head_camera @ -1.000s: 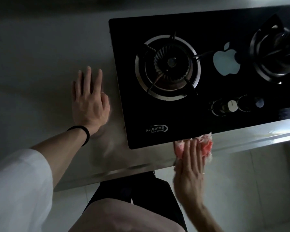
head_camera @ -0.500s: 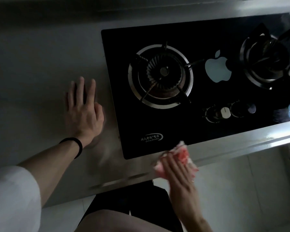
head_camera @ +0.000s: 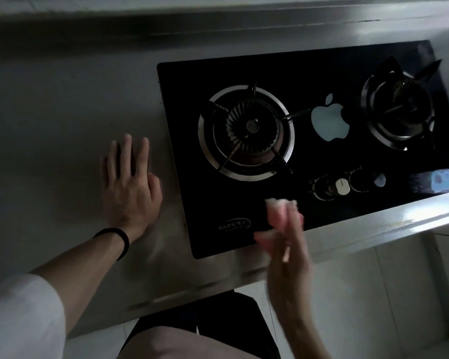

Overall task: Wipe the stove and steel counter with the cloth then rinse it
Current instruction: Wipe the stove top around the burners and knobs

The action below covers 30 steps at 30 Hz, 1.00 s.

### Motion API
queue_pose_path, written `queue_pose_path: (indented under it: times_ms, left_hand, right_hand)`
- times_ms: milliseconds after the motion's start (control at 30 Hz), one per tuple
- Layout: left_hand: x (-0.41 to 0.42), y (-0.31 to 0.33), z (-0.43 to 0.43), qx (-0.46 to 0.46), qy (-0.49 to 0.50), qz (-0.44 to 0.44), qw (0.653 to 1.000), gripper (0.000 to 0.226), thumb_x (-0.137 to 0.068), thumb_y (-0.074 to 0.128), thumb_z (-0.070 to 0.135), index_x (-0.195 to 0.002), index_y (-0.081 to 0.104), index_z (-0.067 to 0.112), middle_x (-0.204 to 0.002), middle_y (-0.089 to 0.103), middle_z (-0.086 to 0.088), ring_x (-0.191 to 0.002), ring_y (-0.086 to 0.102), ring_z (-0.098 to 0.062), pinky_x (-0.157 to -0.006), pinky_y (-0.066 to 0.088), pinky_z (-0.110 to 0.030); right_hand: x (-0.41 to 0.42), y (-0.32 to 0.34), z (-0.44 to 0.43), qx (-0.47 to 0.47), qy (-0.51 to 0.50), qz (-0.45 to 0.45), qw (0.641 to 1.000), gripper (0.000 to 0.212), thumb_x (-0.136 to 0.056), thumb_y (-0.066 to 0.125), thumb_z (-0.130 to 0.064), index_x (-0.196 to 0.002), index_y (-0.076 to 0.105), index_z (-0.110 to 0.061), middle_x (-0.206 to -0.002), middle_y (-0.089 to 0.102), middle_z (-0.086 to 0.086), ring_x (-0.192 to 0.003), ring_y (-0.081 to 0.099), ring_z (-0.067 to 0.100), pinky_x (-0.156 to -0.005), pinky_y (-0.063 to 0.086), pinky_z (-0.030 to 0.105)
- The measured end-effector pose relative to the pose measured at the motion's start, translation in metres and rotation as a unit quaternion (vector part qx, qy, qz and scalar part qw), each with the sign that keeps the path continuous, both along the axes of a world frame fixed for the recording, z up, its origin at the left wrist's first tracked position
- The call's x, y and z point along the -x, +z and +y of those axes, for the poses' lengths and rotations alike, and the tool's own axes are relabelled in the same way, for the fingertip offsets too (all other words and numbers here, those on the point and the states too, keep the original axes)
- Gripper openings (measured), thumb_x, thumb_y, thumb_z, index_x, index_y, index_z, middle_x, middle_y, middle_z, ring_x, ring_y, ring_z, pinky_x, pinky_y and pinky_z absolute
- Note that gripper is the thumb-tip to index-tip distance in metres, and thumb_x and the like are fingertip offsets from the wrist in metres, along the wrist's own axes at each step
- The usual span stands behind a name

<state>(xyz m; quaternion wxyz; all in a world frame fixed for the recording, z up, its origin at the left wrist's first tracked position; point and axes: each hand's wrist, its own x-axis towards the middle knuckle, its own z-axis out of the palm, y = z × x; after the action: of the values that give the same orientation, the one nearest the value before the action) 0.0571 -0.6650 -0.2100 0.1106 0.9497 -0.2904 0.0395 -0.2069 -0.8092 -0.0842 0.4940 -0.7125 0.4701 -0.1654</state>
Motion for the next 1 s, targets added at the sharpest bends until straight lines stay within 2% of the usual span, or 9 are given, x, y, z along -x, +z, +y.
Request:
queue_pose_path:
  times_ms: [67,100,200,300,433,533,633,833,1000]
  left_hand:
    - [0.001,0.004,-0.001,0.006,0.003,0.004,1.000,0.075,-0.093,0.038,0.028,-0.167,0.021,0.029,-0.175,0.016,-0.007,-0.159,0.018,-0.037,-0.130,0.014,-0.054]
    - [0.002,0.006,-0.002,0.005,0.003,0.007,1.000,0.075,-0.093,0.037,0.028,-0.167,0.022,0.028,-0.175,0.017,-0.007,-0.159,0.018,-0.038,-0.129,0.014,-0.054]
    - [0.005,0.017,-0.004,-0.001,-0.003,0.017,1.000,0.074,-0.094,0.038,0.027,-0.166,0.022,0.025,-0.174,0.018,-0.011,-0.159,0.018,-0.040,-0.129,0.014,-0.056]
    - [0.007,0.025,-0.005,-0.005,-0.006,0.038,0.999,0.073,-0.095,0.039,0.026,-0.166,0.023,0.023,-0.173,0.019,-0.013,-0.159,0.017,-0.041,-0.129,0.013,-0.058]
    - [0.008,0.027,-0.006,-0.007,0.002,0.043,0.999,0.074,-0.094,0.039,0.027,-0.166,0.024,0.022,-0.174,0.018,-0.013,-0.159,0.016,-0.041,-0.130,0.012,-0.058]
    - [0.007,0.025,-0.006,-0.007,0.002,0.041,0.999,0.074,-0.094,0.038,0.027,-0.166,0.023,0.023,-0.174,0.017,-0.012,-0.159,0.017,-0.041,-0.130,0.011,-0.056]
    - [0.006,0.025,-0.007,-0.006,0.003,0.040,0.999,0.074,-0.094,0.038,0.027,-0.166,0.023,0.024,-0.174,0.017,-0.012,-0.159,0.016,-0.041,-0.130,0.010,-0.056]
    - [0.008,0.027,-0.007,-0.017,0.011,0.043,0.999,0.075,-0.093,0.040,0.027,-0.166,0.023,0.025,-0.174,0.016,-0.010,-0.159,0.016,-0.039,-0.131,0.010,-0.054]
    - [0.008,0.031,-0.010,-0.010,0.013,0.043,0.999,0.073,-0.093,0.041,0.023,-0.165,0.028,0.022,-0.173,0.021,-0.012,-0.158,0.020,-0.042,-0.130,0.013,-0.057]
  right_hand:
    - [-0.021,-0.002,0.020,0.105,0.143,0.049,0.983,0.079,-0.099,0.070,-0.008,-0.163,0.029,-0.031,-0.167,0.018,-0.024,-0.162,0.008,0.010,-0.129,0.016,0.055]
    - [-0.025,-0.006,0.028,0.134,0.175,0.079,0.972,0.080,-0.102,0.069,-0.020,-0.166,0.022,-0.027,-0.172,0.011,-0.019,-0.163,0.003,0.013,-0.130,0.013,0.054]
    - [-0.031,-0.014,0.038,0.127,0.150,0.151,0.969,0.071,-0.110,0.041,-0.044,-0.168,0.009,-0.020,-0.177,-0.003,-0.001,-0.164,-0.005,0.019,-0.131,0.008,0.053]
    - [-0.048,-0.029,0.040,0.155,0.162,0.222,0.949,0.068,-0.111,0.023,-0.042,-0.167,0.002,-0.010,-0.176,-0.007,0.008,-0.163,-0.012,0.022,-0.133,0.006,0.052]
    - [-0.068,-0.052,0.035,0.172,0.150,0.293,0.929,0.073,-0.111,0.026,-0.044,-0.164,-0.008,-0.007,-0.174,-0.017,0.010,-0.161,-0.019,0.022,-0.133,-0.002,0.048]
    - [-0.065,-0.060,0.002,0.143,0.078,0.332,0.929,0.075,-0.108,0.016,-0.049,-0.162,-0.019,-0.013,-0.171,-0.028,0.007,-0.159,-0.027,0.019,-0.132,-0.008,0.046]
    - [-0.059,-0.059,-0.048,0.137,0.053,0.340,0.929,0.079,-0.105,0.017,-0.051,-0.163,-0.020,-0.013,-0.171,-0.027,0.006,-0.159,-0.026,0.019,-0.132,-0.008,0.048]
    - [-0.039,-0.052,-0.105,0.188,0.185,0.330,0.907,0.075,-0.107,0.019,-0.042,-0.164,-0.014,-0.007,-0.173,-0.023,0.008,-0.159,-0.026,0.017,-0.130,-0.015,0.044]
    - [-0.050,-0.041,-0.136,0.128,0.194,0.311,0.921,0.075,-0.105,0.019,-0.039,-0.164,-0.016,-0.008,-0.172,-0.026,0.010,-0.158,-0.028,0.020,-0.129,-0.018,0.037]
